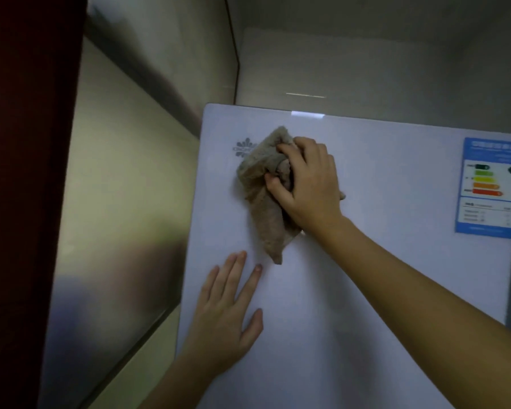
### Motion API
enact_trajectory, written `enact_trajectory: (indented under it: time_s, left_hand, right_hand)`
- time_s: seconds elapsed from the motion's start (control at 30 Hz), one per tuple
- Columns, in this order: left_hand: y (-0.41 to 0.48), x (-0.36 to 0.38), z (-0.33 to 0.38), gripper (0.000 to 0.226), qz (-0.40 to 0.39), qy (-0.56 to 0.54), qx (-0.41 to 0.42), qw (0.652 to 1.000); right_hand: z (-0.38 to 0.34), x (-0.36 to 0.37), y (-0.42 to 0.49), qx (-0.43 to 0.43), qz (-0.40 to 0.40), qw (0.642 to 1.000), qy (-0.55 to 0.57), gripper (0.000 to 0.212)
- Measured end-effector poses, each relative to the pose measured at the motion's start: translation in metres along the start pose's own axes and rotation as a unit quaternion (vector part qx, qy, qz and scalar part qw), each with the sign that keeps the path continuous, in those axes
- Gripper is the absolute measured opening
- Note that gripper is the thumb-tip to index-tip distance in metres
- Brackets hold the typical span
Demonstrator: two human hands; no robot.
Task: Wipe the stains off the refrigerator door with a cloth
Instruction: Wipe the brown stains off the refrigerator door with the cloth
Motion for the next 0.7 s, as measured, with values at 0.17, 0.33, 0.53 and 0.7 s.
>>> enact_trajectory:
  time_s: [0.17, 0.33, 0.53, 0.7]
  left_hand:
    - [0.001, 0.0, 0.001, 0.071, -0.017, -0.004, -0.006, 1.0]
    - [0.0, -0.001, 0.003, 0.07, -0.019, -0.006, -0.014, 1.0]
    - [0.001, -0.001, 0.003, 0.071, -0.022, -0.003, -0.015, 1.0]
    - [0.001, 0.001, 0.003, 0.074, -0.019, 0.002, -0.02, 1.0]
  right_hand:
    - [0.002, 0.0, -0.001, -0.009, 0.017, 0.999, 0.045, 0.06]
    - [-0.003, 0.002, 0.001, -0.03, 0.021, 0.996, 0.075, 0.044]
    - [-0.016, 0.012, 0.009, -0.034, 0.017, 0.997, 0.063, 0.035]
    - [-0.038, 0.029, 0.016, -0.06, 0.001, 0.997, 0.048, 0.037]
Point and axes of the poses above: each hand's wrist, its own y-axis towards the middle knuckle, its own x-axis out of the palm, z = x × y, the point moved 7 cm from there along y, towards the middle knuckle, and after that the axes turned 3 degrees about -z, right-handed, at the moved point
